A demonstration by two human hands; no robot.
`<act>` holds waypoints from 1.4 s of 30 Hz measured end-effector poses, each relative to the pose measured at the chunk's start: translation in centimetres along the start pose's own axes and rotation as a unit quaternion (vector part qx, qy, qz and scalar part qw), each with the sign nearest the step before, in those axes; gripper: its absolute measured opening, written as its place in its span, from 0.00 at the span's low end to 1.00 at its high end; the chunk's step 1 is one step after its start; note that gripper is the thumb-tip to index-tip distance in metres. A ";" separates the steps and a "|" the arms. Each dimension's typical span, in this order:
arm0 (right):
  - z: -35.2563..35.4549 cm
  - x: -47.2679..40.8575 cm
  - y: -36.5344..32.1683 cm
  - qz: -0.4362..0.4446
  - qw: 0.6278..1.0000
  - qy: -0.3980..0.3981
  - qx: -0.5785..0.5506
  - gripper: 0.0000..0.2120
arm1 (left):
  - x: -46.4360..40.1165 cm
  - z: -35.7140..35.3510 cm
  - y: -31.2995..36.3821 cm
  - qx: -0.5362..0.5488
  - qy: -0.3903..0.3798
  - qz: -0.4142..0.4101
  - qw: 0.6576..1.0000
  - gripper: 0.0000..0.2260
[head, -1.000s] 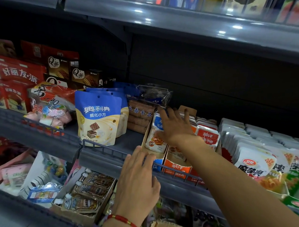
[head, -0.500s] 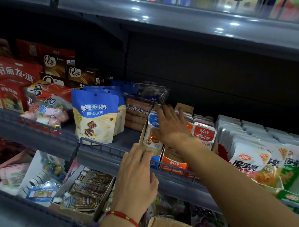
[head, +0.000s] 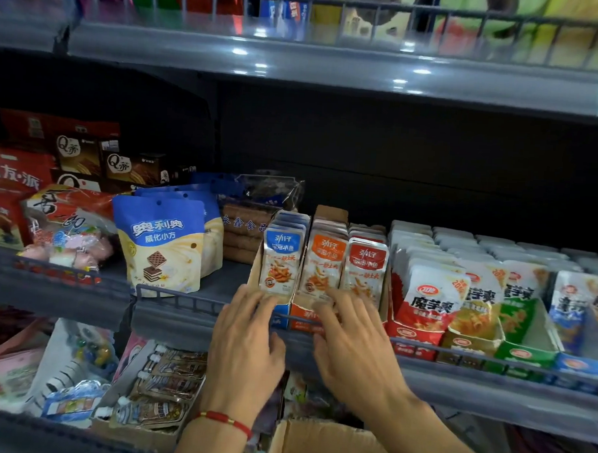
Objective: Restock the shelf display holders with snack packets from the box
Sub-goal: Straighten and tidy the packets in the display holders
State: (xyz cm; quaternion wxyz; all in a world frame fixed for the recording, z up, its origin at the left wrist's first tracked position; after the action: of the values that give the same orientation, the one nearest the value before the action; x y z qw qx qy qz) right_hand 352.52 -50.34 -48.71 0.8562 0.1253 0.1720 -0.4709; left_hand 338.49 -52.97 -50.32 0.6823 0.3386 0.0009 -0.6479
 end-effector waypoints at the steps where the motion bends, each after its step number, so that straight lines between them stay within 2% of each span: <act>1: -0.2 0.5 0.0 -0.004 1.000 -0.008 0.006 0.24 | 0.1 0.3 0.4 0.000 0.014 -0.005 1.000 0.24; 4: -0.8 1.2 0.3 -0.019 1.000 -0.023 -0.003 0.31 | -1.0 1.9 2.3 0.012 0.060 -0.035 0.998 0.21; 6: -1.2 1.6 0.7 -0.023 0.999 -0.028 -0.006 0.33 | -3.4 2.6 4.9 -0.010 0.061 -0.084 0.995 0.21; 11: -1.9 2.2 1.5 -0.005 0.999 -0.040 -0.032 0.39 | -12.3 1.0 11.4 -0.173 -0.041 -0.175 0.968 0.29; 14: -2.3 2.3 1.6 0.001 0.998 -0.048 -0.050 0.42 | -15.3 -1.8 12.2 -0.291 -0.142 -0.173 0.930 0.36; 18: -2.1 2.4 1.6 0.013 0.996 -0.041 -0.072 0.44 | -16.5 -4.1 11.4 -0.328 -0.214 -0.151 0.908 0.38; 23: -2.1 2.5 1.5 0.021 0.996 -0.031 -0.079 0.42 | -16.9 -4.7 11.2 -0.361 -0.204 -0.152 0.897 0.40; 28: -2.2 2.5 1.6 0.020 0.996 -0.033 -0.080 0.43 | -17.6 -4.8 10.5 -0.349 -0.204 -0.138 0.904 0.40; 35: -2.0 2.7 1.6 0.021 0.996 -0.015 -0.084 0.42 | -17.5 -4.5 10.0 -0.401 -0.198 -0.169 0.878 0.41; 42: -1.9 2.8 1.5 0.020 0.996 -0.003 -0.086 0.41 | -17.5 -4.3 9.3 -0.365 -0.207 -0.160 0.893 0.36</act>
State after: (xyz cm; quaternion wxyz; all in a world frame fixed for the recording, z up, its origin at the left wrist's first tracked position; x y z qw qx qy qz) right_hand 354.79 -50.95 -51.53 0.8734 0.0534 0.2070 -0.4376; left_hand 345.81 -36.13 -41.59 0.6300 -0.0811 0.1500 -0.7576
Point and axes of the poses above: each hand's wrist, its own x-axis away from the middle knuckle, its own z-axis out of the back of the hand, y = z × x, the point moved 10 cm from there along -x, towards the middle knuckle, and after that the axes turned 4 degrees about -y, right-handed, at the moved point
